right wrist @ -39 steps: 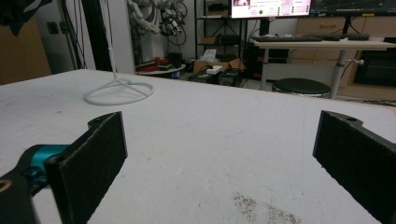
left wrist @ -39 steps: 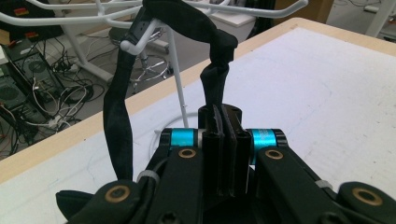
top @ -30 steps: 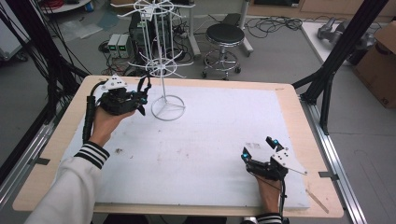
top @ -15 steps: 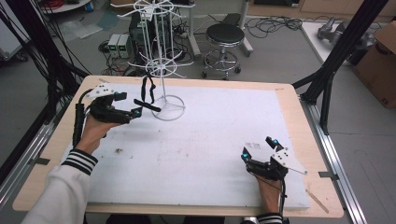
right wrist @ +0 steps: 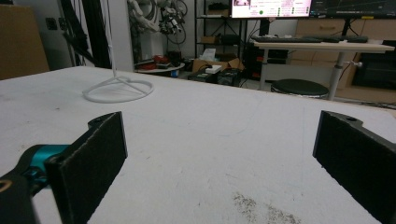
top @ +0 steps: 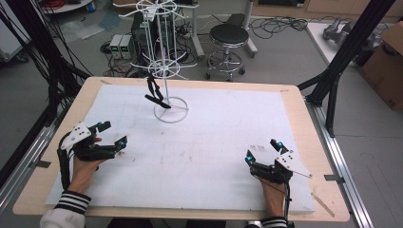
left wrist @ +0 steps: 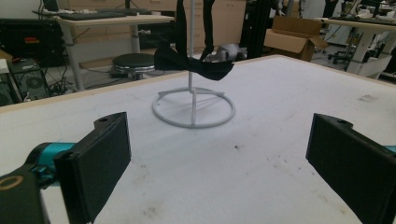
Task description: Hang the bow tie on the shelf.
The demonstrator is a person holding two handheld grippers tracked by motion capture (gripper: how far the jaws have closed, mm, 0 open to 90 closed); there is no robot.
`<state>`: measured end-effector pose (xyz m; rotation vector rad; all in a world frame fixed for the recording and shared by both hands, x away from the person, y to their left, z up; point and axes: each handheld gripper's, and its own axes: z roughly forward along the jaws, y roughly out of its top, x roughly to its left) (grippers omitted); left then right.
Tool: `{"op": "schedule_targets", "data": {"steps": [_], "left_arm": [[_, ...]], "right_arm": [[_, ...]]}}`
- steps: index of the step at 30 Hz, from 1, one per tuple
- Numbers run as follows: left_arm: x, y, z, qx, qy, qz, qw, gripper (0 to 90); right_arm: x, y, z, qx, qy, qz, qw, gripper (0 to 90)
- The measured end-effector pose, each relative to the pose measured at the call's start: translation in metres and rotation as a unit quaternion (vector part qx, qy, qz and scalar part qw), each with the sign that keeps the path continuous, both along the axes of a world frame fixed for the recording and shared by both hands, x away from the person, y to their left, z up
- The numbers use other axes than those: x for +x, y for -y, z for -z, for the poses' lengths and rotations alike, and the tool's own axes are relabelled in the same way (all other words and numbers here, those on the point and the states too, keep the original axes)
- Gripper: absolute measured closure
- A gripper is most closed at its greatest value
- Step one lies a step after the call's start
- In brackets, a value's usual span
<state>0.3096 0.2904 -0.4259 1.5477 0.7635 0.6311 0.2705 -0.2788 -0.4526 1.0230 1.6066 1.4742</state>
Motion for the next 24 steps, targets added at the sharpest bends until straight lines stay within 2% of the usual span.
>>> {"op": "schedule_targets", "data": {"steps": [3, 8, 10, 13, 17, 21, 24], "left_arm": [[-0.006, -0.001, 0.010, -0.006, 0.017, -0.001, 0.9998, 7.0], [-0.010, -0.001, 0.025, -0.022, 0.008, -0.002, 0.9997, 7.0], [-0.013, -0.001, 0.026, -0.031, 0.021, -0.008, 0.9993, 7.1], [-0.014, -0.003, 0.027, -0.038, 0.026, -0.010, 0.9989, 7.1], [-0.017, -0.003, 0.028, -0.041, 0.042, -0.013, 0.9982, 7.7], [-0.018, -0.003, 0.028, -0.040, 0.047, -0.016, 0.9980, 8.3], [-0.018, -0.004, 0.029, -0.047, 0.046, -0.020, 0.9976, 8.9]], "right_arm": [[0.000, 0.000, 0.000, 0.003, -0.001, 0.001, 1.0000, 1.8], [0.000, 0.000, 0.000, 0.005, 0.000, 0.005, 1.0000, 1.8], [0.000, 0.000, 0.000, 0.003, 0.001, 0.006, 1.0000, 1.8], [0.000, 0.000, 0.000, 0.003, 0.001, 0.006, 1.0000, 1.9], [-0.001, 0.000, 0.000, 0.003, 0.002, 0.006, 1.0000, 1.8], [-0.001, 0.000, 0.000, 0.002, 0.002, 0.005, 1.0000, 1.8], [-0.001, 0.000, 0.000, 0.001, 0.002, 0.005, 1.0000, 1.9]]}}
